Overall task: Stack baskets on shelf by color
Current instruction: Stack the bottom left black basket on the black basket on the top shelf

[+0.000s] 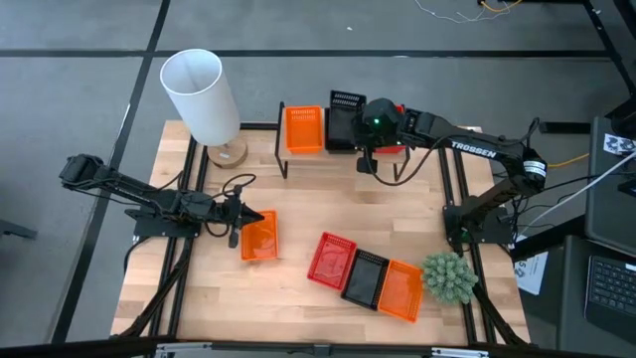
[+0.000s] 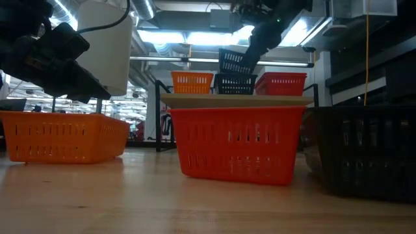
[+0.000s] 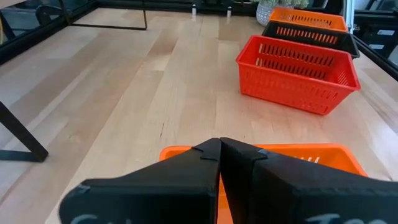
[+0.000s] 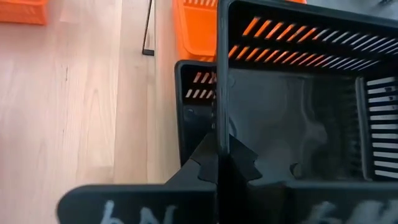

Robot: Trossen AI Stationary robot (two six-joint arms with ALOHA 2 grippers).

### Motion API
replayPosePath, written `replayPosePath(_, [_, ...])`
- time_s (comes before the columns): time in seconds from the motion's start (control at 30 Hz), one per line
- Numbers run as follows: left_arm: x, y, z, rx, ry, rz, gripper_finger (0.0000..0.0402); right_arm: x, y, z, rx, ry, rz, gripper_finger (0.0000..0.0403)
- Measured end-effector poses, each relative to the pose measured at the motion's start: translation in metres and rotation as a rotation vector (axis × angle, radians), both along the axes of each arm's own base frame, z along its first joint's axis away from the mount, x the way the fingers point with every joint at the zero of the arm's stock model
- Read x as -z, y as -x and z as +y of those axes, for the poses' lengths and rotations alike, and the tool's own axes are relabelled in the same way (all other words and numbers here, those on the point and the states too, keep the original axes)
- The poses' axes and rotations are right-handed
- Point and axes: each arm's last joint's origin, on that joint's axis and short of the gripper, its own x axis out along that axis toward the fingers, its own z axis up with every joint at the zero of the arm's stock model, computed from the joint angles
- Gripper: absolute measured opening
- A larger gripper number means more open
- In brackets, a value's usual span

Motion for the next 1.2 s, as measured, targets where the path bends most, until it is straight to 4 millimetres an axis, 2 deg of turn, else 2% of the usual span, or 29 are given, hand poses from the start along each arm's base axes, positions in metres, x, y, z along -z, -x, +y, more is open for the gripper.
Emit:
replayPosePath(0.5, [0.0,0.0,0.0,0.0,-0.001,0.0,0.0,0.002,0.002,0.001,0.003,-0.016,0.031,0.0024])
replayPosePath(1.03, [0.0,0.0,0.0,-0.001,0.002,0.0,0.0,0.001,0.001,0.001,0.01,-0.018,0.019,0.0136])
replayPosePath(1.2, [0.0,0.0,0.0,-0.001,0.002,0.0,0.0,-0.016,-0.002,0.005,0.009,-0.084,-0.055,0.0146])
